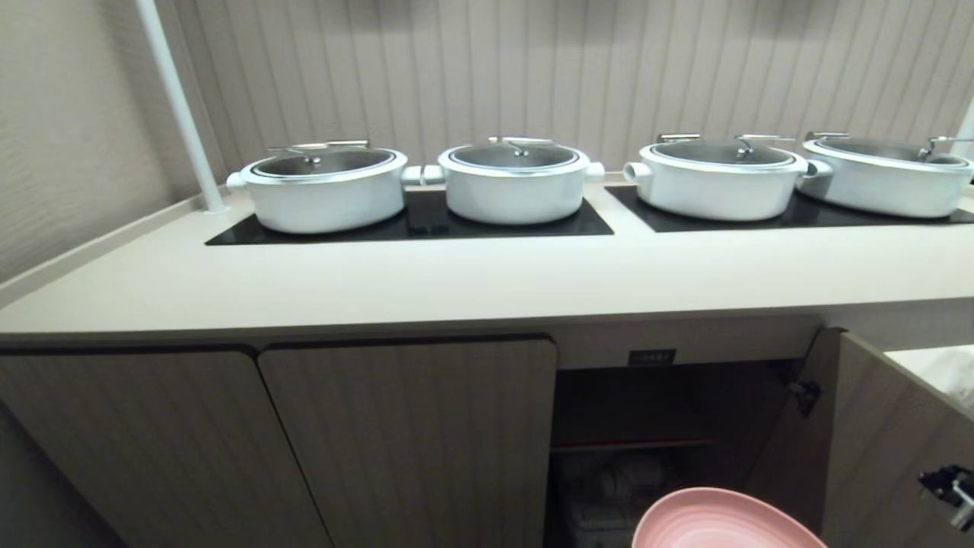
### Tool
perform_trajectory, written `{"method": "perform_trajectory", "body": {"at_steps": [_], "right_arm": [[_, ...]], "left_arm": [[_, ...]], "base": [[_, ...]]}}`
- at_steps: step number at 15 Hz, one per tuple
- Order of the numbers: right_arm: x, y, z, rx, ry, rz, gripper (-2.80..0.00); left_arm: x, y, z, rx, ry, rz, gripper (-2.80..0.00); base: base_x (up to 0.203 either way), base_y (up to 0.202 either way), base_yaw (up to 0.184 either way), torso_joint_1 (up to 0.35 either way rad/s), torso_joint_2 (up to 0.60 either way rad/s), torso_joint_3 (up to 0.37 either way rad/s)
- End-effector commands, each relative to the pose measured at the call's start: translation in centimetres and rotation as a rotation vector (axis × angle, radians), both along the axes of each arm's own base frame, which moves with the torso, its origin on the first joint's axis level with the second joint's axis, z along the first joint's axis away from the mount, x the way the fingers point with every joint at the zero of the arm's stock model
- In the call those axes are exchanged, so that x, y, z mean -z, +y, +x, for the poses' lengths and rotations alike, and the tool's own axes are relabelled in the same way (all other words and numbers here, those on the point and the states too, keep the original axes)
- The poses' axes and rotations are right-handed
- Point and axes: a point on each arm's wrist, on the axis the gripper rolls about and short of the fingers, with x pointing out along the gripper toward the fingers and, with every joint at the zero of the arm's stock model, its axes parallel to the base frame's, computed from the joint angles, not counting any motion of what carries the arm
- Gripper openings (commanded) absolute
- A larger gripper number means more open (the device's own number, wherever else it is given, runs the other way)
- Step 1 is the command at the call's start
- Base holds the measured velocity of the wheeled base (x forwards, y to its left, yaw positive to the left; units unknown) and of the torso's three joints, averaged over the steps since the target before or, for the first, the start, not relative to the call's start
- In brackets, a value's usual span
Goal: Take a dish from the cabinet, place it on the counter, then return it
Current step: Put it back into the cabinet
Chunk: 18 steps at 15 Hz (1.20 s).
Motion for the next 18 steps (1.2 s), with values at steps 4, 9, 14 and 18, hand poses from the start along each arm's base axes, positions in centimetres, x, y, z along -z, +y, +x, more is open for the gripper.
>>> {"method": "perform_trajectory", "body": {"at_steps": [4,9,14,18], "right_arm": [[0.06,0.00,-0.03,0.008,0.007,0.004,-2.80],[0.03,0.06,-0.03,0.008,0.007,0.007,-2.80],[0.06,0.06,-0.04,0.008,0.007,0.007,-2.80],[0.06,0.07,-0.06,0.006,0.008,0.007,-2.80]], "left_arm": [[0.00,0.00,0.00,-0.001,0.000,-0.001,-2.80],[0.00,0.00,0.00,0.001,0.000,0.000,-2.80],[0.00,0.00,0.00,0.000,-0.001,0.000,-2.80],[0.00,0.00,0.00,0.001,0.000,-0.001,-2.80]], "base": [[0.000,0.000,0.000,-0.219,0.52,0.290],[0.000,0.000,0.000,-0.204,0.50,0.289],[0.000,0.000,0.000,-0.181,0.47,0.293],[0.000,0.000,0.000,-0.156,0.46,0.304]]}}
